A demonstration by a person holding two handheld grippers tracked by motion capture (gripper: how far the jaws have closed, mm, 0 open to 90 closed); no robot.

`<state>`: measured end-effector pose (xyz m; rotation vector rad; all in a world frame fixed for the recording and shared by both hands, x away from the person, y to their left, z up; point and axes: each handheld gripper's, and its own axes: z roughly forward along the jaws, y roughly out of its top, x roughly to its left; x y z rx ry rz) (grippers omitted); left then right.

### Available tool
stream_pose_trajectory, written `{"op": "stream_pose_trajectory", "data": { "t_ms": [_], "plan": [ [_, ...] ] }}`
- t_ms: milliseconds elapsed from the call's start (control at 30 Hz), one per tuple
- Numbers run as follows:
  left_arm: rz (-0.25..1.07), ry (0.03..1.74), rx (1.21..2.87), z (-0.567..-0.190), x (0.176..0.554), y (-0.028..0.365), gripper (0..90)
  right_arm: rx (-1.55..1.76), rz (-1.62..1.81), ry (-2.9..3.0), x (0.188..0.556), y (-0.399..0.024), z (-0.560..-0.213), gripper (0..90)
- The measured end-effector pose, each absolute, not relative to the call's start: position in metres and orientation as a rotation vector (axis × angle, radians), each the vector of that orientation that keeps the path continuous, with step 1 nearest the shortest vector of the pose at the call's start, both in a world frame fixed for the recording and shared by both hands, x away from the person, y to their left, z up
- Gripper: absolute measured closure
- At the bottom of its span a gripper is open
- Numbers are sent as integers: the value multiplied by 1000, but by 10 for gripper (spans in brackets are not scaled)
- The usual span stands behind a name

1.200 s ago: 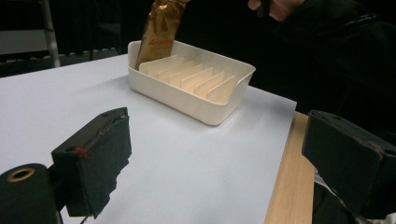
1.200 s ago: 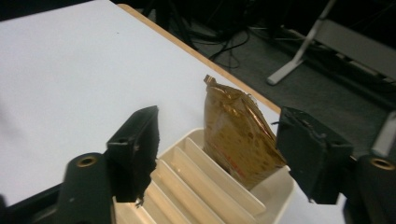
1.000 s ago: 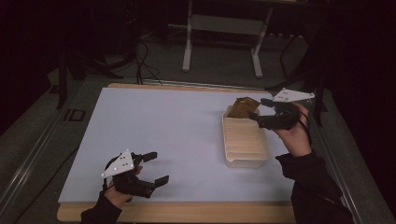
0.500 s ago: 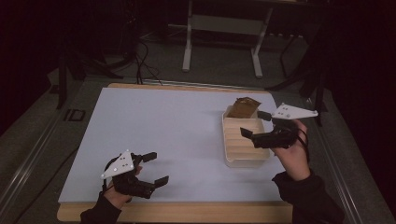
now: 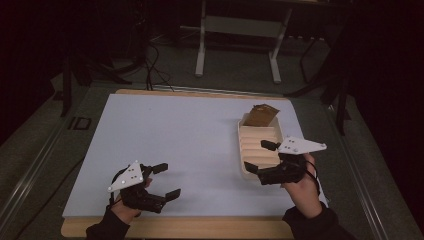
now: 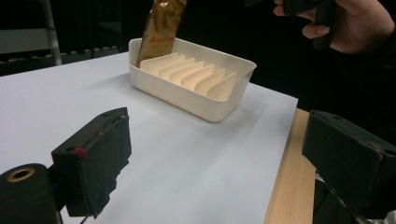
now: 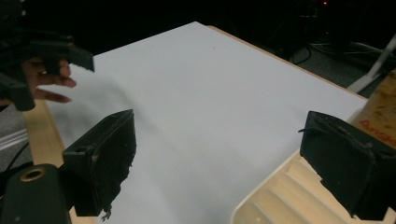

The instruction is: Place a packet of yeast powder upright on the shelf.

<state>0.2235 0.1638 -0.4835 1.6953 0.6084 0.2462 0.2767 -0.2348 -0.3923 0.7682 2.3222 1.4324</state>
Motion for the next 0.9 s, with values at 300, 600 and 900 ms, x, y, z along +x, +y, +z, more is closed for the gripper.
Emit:
{"op": "stream_pose_trajectory", "data": {
  "t_ms": [300,600,900],
  "plan": [
    [250,599,1705,-483,223,163,89,743,1446,2325,258,-227,-407,106],
    [247,593,1707,-483,222,163,89,717,1425,2352,248,-224,-425,106],
    [241,584,1716,-484,221,161,89,741,1389,2309,237,-228,-444,106]
  ]
}}
